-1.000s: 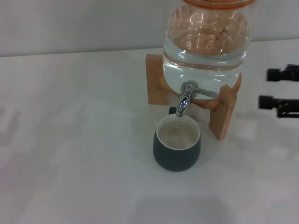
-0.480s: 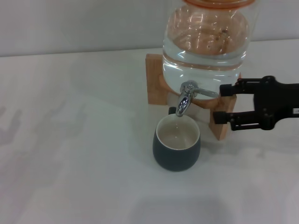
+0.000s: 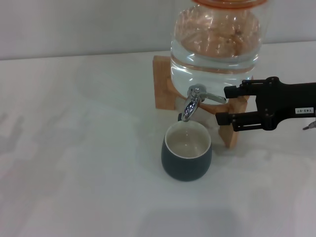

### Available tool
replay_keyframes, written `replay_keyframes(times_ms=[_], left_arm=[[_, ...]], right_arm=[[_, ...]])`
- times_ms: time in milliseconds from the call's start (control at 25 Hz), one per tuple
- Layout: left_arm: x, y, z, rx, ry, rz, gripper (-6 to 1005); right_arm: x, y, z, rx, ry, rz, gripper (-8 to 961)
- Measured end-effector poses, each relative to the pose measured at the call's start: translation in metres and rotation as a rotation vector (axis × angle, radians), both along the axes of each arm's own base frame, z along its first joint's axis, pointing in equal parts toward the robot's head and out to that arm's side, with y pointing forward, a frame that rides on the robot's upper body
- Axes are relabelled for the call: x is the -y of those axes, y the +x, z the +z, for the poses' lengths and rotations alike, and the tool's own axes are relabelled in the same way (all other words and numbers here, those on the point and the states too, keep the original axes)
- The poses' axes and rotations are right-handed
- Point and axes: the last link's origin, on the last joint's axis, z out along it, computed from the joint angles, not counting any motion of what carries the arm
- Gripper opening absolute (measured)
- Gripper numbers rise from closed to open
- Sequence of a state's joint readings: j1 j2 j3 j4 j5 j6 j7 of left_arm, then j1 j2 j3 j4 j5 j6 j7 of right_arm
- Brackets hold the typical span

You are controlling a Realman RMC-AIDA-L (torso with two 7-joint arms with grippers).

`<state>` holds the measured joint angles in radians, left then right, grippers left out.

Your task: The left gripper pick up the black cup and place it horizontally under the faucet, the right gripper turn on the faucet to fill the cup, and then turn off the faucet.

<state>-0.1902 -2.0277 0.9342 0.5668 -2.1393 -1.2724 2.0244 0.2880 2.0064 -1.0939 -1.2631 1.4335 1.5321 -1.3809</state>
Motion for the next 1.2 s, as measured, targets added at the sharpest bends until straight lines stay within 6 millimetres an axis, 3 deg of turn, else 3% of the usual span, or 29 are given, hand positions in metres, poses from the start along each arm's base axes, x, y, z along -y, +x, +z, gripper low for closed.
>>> replay_keyframes(times_ms=[1200], left_arm=[[-0.003,0.001,-0.003,-0.013,-0.012,0.004,492]], right_arm=[[0.003,-0.014,-0.011,-0.025,-0.092,0.055,784]])
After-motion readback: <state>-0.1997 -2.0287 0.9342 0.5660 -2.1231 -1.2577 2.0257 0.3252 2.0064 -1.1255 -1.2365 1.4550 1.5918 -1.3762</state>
